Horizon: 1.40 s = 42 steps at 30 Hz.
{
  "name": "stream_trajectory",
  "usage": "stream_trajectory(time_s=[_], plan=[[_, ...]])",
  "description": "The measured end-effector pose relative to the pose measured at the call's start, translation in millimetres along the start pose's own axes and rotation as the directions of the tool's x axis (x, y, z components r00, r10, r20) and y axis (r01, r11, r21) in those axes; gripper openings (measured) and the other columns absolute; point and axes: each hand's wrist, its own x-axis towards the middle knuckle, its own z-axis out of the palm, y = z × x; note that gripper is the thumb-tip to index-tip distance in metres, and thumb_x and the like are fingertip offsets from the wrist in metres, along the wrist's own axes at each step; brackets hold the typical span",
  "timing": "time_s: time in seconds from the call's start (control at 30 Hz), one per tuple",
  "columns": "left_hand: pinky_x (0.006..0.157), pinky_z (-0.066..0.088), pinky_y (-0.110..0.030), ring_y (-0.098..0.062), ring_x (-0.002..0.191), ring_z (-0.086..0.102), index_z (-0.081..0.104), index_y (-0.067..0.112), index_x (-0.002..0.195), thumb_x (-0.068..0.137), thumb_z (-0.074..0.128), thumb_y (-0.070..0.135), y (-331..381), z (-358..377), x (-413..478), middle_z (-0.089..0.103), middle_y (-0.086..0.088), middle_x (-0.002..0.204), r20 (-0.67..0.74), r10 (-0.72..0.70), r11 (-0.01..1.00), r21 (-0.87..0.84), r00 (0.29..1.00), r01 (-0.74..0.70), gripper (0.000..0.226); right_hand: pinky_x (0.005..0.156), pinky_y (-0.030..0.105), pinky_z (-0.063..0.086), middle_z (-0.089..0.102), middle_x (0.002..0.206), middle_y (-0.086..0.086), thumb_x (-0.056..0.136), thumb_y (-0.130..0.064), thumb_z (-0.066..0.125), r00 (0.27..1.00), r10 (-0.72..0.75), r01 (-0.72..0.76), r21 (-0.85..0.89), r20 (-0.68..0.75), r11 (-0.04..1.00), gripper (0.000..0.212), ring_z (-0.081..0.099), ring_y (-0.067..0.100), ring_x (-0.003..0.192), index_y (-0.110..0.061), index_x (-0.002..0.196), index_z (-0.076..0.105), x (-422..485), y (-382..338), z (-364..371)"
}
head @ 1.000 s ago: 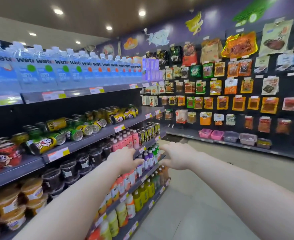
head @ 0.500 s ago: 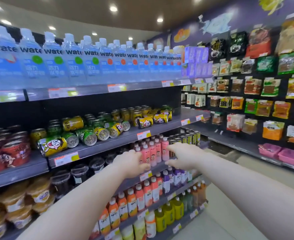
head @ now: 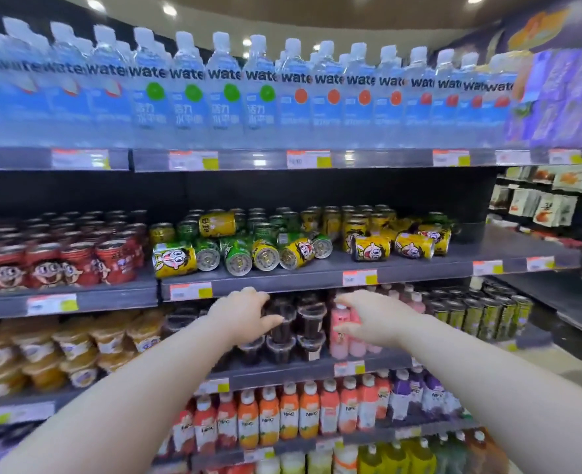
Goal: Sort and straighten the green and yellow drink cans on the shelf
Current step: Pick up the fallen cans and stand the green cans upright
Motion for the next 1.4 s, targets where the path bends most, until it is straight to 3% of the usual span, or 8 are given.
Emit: stream_trajectory(time_s=[0.3, 0.53, 0.6, 0.73, 0.9, 1.1, 1.2, 1.4], plan=[[0.094, 0.043, -0.038, -0.028, 0.118, 0.049, 0.048, 0.017, 0.127, 0.087, 0.045, 0.058, -61, -17, 102, 0.051, -0.007, 0.128, -0.181, -0.014, 1.0, 0.021, 0.983, 0.018, 0.058, 0.104, 0.039, 0.039, 0.038, 0.147, -0.001, 0.09, -0.05, 0.048, 0.997, -0.059, 0.058, -0.031, -0.043, 0.998, 0.059, 0.043, 0.023, 0.13, -0.03, 0.143, 0.031, 103, -7, -11], [0.103, 0.037, -0.041, -0.032, 0.125, 0.042, 0.043, 0.013, 0.131, 0.084, 0.049, 0.058, -134, -38, 184, 0.045, -0.014, 0.136, -0.346, -0.061, 0.991, 0.088, 0.936, 0.097, 0.065, 0.104, 0.037, 0.039, 0.041, 0.145, 0.0, 0.089, -0.049, 0.049, 0.986, -0.115, 0.11, -0.053, -0.123, 0.993, 0.059, 0.042, 0.021, 0.131, -0.028, 0.141, 0.034, 205, -36, -21], [0.103, 0.038, -0.041, -0.034, 0.124, 0.042, 0.042, 0.012, 0.13, 0.081, 0.054, 0.059, -158, -39, 203, 0.045, -0.016, 0.135, -0.353, -0.101, 0.989, 0.069, 0.93, 0.133, 0.069, 0.104, 0.039, 0.039, 0.039, 0.146, -0.001, 0.089, -0.051, 0.048, 0.985, -0.119, 0.115, -0.034, -0.124, 0.993, 0.06, 0.041, 0.022, 0.132, -0.028, 0.142, 0.033, 231, -46, -20], [0.114, 0.025, -0.042, -0.033, 0.138, 0.025, 0.018, 0.02, 0.146, 0.074, 0.064, 0.059, -189, -36, 237, 0.025, -0.012, 0.152, -0.266, -0.174, 0.985, -0.033, 0.948, 0.172, 0.094, 0.105, 0.041, 0.039, 0.037, 0.147, 0.001, 0.088, -0.053, 0.048, 0.982, -0.149, 0.149, -0.003, -0.118, 0.989, 0.062, 0.041, 0.026, 0.131, -0.028, 0.143, 0.032, 273, -60, -14], [0.113, 0.027, -0.041, -0.03, 0.137, 0.027, 0.014, 0.021, 0.147, 0.067, 0.074, 0.053, -200, -35, 262, 0.028, -0.009, 0.15, -0.197, -0.239, 0.971, -0.028, 0.951, 0.239, 0.105, 0.105, 0.037, 0.039, 0.035, 0.149, 0.006, 0.091, -0.046, 0.049, 0.966, -0.22, 0.218, -0.029, -0.135, 0.976, 0.059, 0.041, 0.027, 0.132, -0.026, 0.143, 0.032, 313, -65, -23], [0.106, 0.037, -0.036, -0.027, 0.127, 0.044, 0.029, 0.02, 0.142, 0.064, 0.08, 0.043, -200, -41, 265, 0.045, -0.008, 0.141, -0.14, -0.258, 0.96, -0.151, 0.956, 0.237, 0.096, 0.11, 0.032, 0.029, 0.025, 0.154, 0.003, 0.092, -0.045, 0.048, 0.944, -0.318, 0.32, 0.017, -0.091, 0.947, 0.06, 0.03, 0.024, 0.139, -0.028, 0.145, 0.026, 351, -60, -26], [0.102, 0.042, -0.033, -0.023, 0.119, 0.052, 0.035, 0.022, 0.138, 0.059, 0.082, 0.042, -187, -45, 263, 0.054, -0.003, 0.133, -0.153, -0.272, 0.932, -0.285, 0.95, 0.221, 0.094, 0.109, 0.034, 0.033, 0.026, 0.152, 0.001, 0.09, -0.044, 0.053, 0.924, -0.364, 0.373, 0.064, -0.115, 0.926, 0.062, 0.033, 0.023, 0.136, -0.03, 0.144, 0.026, 368, -57, -31], [0.09, 0.031, -0.012, -0.015, 0.122, 0.047, 0.038, 0.019, 0.138, 0.065, 0.082, 0.034, -129, -63, 269, 0.049, 0.0, 0.136, -0.261, -0.137, 0.916, -0.401, 0.956, 0.022, 0.086, 0.111, 0.033, 0.031, 0.028, 0.152, 0.001, 0.075, -0.042, 0.072, 0.888, -0.417, 0.448, 0.159, -0.195, 0.88, 0.093, 0.032, 0.02, 0.137, -0.028, 0.147, 0.015, 380, -46, -41]])
